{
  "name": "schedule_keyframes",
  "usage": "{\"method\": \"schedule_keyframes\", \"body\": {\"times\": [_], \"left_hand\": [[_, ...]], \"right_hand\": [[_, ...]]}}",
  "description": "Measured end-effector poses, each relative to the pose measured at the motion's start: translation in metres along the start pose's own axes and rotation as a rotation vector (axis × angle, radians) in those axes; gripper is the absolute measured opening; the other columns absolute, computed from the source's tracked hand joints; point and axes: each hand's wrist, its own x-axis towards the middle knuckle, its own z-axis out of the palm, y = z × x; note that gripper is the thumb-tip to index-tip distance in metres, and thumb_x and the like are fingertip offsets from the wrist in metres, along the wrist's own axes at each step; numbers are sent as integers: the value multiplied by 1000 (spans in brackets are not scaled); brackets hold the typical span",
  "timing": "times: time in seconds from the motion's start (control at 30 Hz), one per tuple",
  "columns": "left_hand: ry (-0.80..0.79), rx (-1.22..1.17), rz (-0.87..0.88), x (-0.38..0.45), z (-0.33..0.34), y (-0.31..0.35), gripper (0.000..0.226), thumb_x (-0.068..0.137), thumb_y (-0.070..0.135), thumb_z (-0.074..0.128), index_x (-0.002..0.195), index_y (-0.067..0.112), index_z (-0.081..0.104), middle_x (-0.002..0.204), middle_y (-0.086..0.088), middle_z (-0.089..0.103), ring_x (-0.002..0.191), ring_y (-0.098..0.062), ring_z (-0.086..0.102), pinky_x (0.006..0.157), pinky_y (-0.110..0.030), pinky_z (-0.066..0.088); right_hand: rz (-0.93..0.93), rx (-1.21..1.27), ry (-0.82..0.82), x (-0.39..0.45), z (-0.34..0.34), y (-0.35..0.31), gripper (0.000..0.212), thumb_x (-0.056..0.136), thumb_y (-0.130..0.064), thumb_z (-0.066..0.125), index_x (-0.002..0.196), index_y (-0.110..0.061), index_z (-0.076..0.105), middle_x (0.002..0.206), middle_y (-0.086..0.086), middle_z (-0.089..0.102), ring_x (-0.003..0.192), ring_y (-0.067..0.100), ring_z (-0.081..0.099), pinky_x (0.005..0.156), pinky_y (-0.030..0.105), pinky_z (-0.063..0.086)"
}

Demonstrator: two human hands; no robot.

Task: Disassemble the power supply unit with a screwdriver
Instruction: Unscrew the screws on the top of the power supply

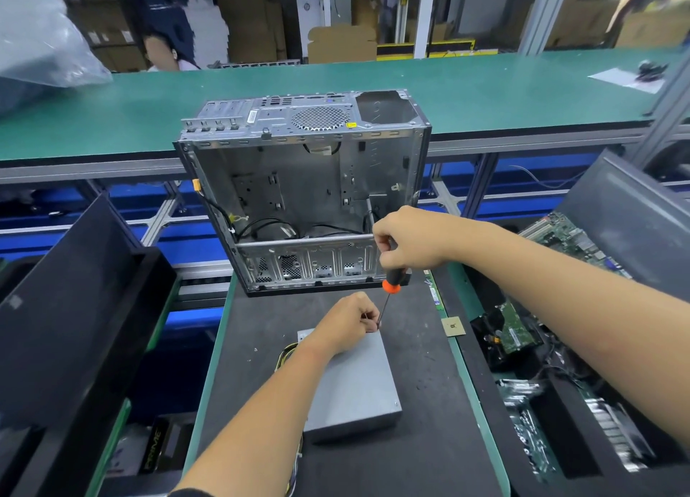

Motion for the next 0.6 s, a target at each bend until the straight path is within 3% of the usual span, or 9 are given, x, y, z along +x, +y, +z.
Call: {"method": "schedule_keyframes", "body": {"times": [0.1, 0.17, 0.3, 0.47, 0.53, 0.6], "left_hand": [[-6, 29, 11, 1, -2, 2, 17, 81, -7, 50, 70, 3, 58, 84, 1, 56, 78, -16, 56, 70, -28, 45], [43, -32, -43, 0, -6, 0, 20, 82, -5, 54, 69, 10, 56, 80, 4, 56, 72, -8, 53, 66, -23, 41], [215, -192, -222, -12, -36, -17, 25, 85, -4, 56, 70, 17, 56, 72, 4, 66, 66, -5, 59, 60, -16, 47], [323, -277, -280, -43, -95, -48, 22, 83, -8, 59, 72, 11, 61, 66, -4, 67, 62, -15, 64, 63, -25, 53], [340, -244, -306, -56, -113, -59, 20, 82, -1, 66, 73, 17, 66, 66, 2, 68, 63, -10, 64, 62, -20, 52], [380, -149, -369, -65, -124, -71, 19, 80, 5, 70, 72, 22, 68, 63, 9, 65, 61, -5, 60, 54, -12, 47]], "right_hand": [[9, -20, -2, -3, -4, 2, 12, 84, -25, 61, 79, -17, 55, 78, -1, 58, 61, 12, 45, 52, 27, 34], [22, -4, 23, -5, -8, 5, 12, 85, -25, 60, 77, -17, 54, 75, -2, 56, 63, 15, 46, 53, 28, 35], [62, 152, 49, -3, -12, 4, 10, 85, -24, 59, 76, -19, 58, 72, -1, 65, 56, 15, 63, 52, 24, 42], [56, 224, -276, 14, 12, -21, 20, 84, -24, 62, 93, -7, 65, 73, 3, 68, 53, 15, 68, 55, 23, 50], [43, 180, -337, 25, 31, -37, 22, 84, -25, 59, 88, -4, 60, 71, 4, 61, 49, 17, 66, 54, 24, 48], [36, 144, -359, 38, 47, -54, 23, 87, -28, 56, 83, -5, 55, 81, 8, 63, 48, 19, 64, 50, 24, 45]]}}
